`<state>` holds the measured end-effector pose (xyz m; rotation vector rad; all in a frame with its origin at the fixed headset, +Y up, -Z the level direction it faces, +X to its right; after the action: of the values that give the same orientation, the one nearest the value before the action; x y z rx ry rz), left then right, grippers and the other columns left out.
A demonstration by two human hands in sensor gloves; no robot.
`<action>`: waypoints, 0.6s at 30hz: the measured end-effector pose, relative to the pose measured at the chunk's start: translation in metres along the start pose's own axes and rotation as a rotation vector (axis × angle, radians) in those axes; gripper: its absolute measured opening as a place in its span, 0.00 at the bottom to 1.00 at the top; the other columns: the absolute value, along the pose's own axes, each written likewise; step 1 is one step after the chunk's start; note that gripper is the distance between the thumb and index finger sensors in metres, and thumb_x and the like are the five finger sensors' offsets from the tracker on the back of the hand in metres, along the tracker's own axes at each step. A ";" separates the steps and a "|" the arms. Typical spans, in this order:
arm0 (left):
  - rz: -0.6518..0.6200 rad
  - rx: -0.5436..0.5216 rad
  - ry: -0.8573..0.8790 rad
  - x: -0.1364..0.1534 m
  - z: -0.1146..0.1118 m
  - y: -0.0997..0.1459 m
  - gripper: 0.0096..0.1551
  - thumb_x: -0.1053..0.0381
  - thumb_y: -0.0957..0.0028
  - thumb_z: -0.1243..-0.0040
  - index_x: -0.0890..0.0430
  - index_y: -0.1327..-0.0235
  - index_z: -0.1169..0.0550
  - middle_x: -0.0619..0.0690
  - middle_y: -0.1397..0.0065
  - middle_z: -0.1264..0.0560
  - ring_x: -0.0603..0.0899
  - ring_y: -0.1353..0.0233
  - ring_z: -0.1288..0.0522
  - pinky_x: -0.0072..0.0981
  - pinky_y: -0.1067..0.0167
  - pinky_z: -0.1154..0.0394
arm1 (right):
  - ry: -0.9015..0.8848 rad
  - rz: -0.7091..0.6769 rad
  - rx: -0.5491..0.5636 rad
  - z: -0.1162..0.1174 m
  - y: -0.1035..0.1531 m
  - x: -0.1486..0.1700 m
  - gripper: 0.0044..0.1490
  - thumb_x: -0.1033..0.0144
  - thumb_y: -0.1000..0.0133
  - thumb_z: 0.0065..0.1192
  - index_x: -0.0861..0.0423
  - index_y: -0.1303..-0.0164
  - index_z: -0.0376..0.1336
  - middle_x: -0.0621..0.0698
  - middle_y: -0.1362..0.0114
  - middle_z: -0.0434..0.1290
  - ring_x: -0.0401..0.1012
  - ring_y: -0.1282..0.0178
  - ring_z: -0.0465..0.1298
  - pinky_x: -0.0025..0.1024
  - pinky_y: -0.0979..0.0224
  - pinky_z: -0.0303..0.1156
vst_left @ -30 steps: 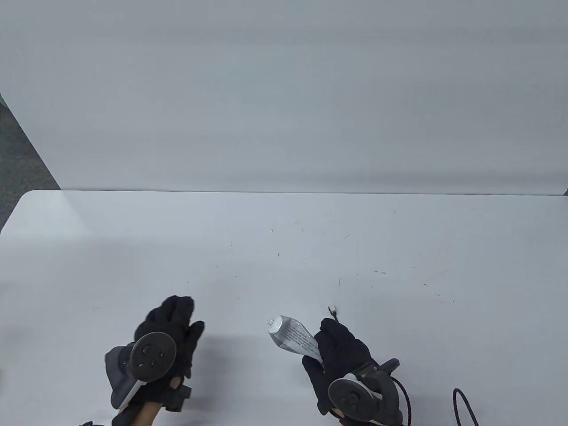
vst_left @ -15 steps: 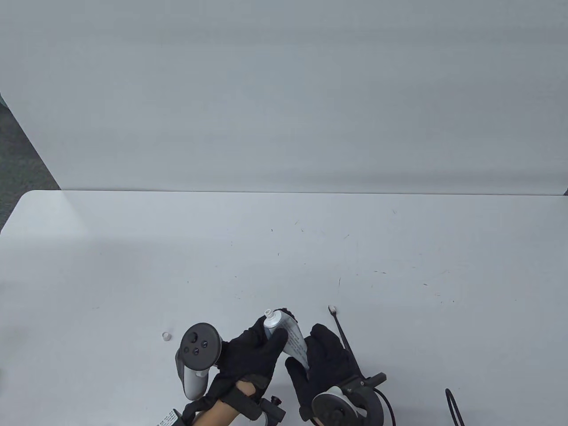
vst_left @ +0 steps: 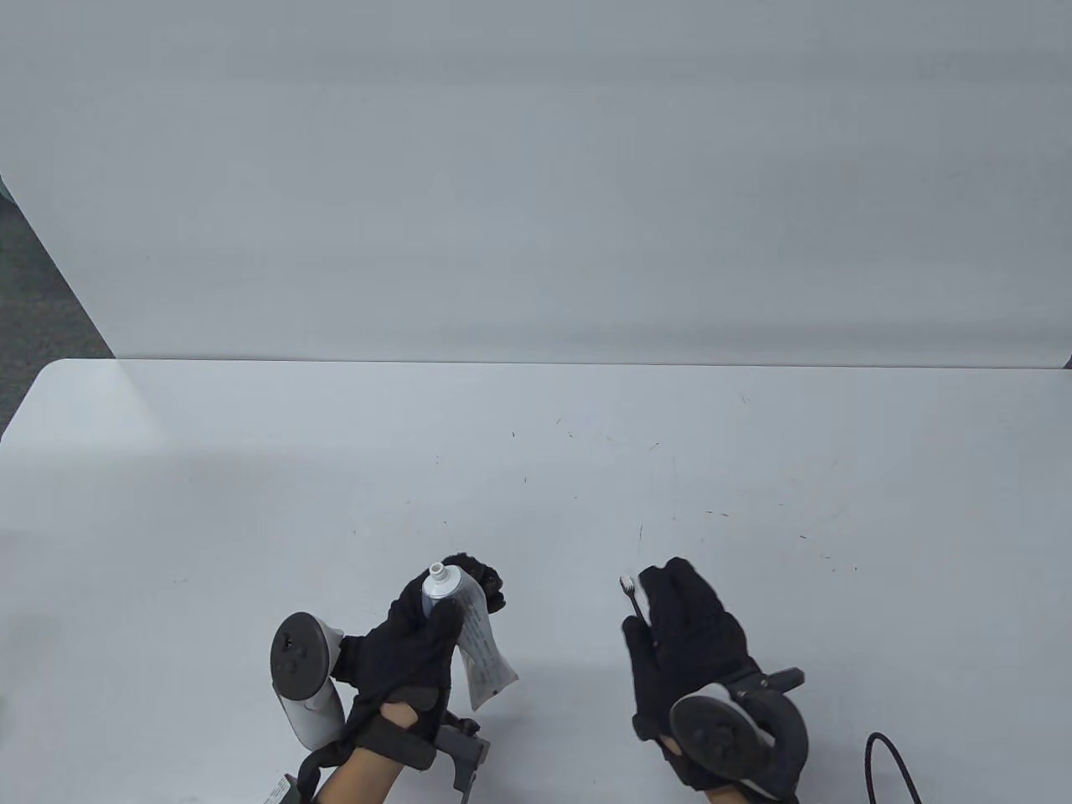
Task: Squeeze toothpaste onto toothbrush
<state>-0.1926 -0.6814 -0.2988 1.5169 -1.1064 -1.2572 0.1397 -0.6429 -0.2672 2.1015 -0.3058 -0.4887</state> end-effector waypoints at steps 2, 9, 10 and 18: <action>0.032 0.005 0.026 0.007 0.007 0.000 0.41 0.38 0.59 0.40 0.53 0.30 0.29 0.54 0.29 0.25 0.64 0.30 0.26 0.65 0.36 0.30 | 0.067 0.184 -0.273 0.028 -0.004 0.030 0.34 0.60 0.52 0.64 0.64 0.38 0.67 0.64 0.29 0.66 0.57 0.44 0.78 0.58 0.48 0.76; 0.060 0.001 0.012 0.013 0.013 0.003 0.42 0.38 0.60 0.39 0.54 0.32 0.27 0.54 0.33 0.23 0.66 0.34 0.24 0.65 0.39 0.29 | 0.227 0.317 -0.566 0.094 0.012 0.057 0.36 0.61 0.54 0.69 0.66 0.38 0.68 0.65 0.27 0.65 0.59 0.40 0.76 0.61 0.44 0.74; 0.063 0.011 0.005 0.014 0.012 0.003 0.42 0.38 0.60 0.39 0.55 0.32 0.27 0.54 0.33 0.23 0.66 0.35 0.24 0.64 0.39 0.29 | 0.248 0.323 -0.582 0.100 0.013 0.056 0.36 0.60 0.54 0.69 0.66 0.40 0.69 0.65 0.27 0.65 0.59 0.40 0.76 0.61 0.44 0.74; 0.076 0.063 -0.052 0.014 0.002 0.005 0.42 0.38 0.59 0.39 0.56 0.32 0.27 0.54 0.33 0.23 0.66 0.35 0.24 0.65 0.40 0.29 | 0.362 0.348 -0.545 0.121 0.019 0.050 0.26 0.62 0.57 0.74 0.65 0.54 0.74 0.63 0.31 0.69 0.57 0.43 0.77 0.60 0.45 0.74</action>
<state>-0.1936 -0.6959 -0.2973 1.4813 -1.2368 -1.2261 0.1282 -0.7629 -0.3217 1.5229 -0.2809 0.0254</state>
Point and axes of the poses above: the tracker on the back of each hand, its own x axis roughly to the little-finger side, its own y axis roughly from the fingertips to the wrist, z = x × y, the point moved 2 cm from there along -y, roughly from the wrist to the fingertips
